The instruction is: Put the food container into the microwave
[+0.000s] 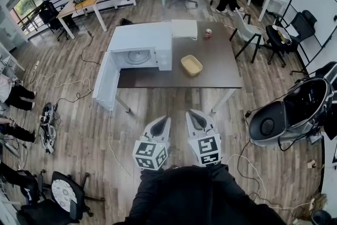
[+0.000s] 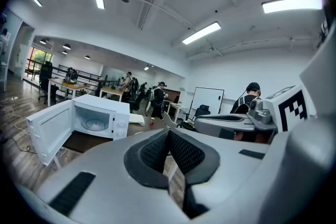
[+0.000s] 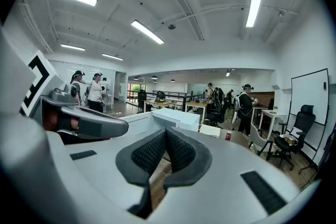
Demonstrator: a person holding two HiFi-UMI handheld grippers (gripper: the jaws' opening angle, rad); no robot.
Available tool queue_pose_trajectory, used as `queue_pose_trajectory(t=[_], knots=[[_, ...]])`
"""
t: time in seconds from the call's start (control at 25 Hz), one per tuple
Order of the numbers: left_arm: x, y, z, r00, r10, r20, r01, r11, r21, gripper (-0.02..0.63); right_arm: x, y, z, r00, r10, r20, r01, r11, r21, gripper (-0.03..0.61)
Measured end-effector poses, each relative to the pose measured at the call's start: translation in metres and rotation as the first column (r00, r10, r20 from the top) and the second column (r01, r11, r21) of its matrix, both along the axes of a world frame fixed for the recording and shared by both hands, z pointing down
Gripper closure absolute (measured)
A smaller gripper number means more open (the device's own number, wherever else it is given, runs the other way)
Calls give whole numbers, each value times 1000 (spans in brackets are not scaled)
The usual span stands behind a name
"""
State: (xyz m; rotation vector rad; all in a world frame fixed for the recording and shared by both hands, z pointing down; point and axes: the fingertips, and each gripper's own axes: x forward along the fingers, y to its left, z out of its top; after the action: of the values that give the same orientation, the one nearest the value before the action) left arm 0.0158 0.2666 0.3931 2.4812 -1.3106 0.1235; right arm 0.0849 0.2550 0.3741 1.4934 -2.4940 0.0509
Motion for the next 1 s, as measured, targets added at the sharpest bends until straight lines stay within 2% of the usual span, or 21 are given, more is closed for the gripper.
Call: queue_pose_trajectory(t=[0.44,0.68,0.84,1.0], knots=[[-3,11,10,1000,5,-1,-5,1000,-16,580,2,8,10,999,36,16,-36,999,-32,554],[-16,20,18,1000,-4,-11,4,999,-33,580,-10,16,21,999,34,-9,-34,998,-50,554],[-27,29,27,1000,-13,-10,13,999,-49,580,-16,23,37,998,51,-30,-54,994,-97,554],[-47,40,39,1000,-30,-5,30,997,-73,580,-36,31,45,999,40,-30,-43,993,-113,554]])
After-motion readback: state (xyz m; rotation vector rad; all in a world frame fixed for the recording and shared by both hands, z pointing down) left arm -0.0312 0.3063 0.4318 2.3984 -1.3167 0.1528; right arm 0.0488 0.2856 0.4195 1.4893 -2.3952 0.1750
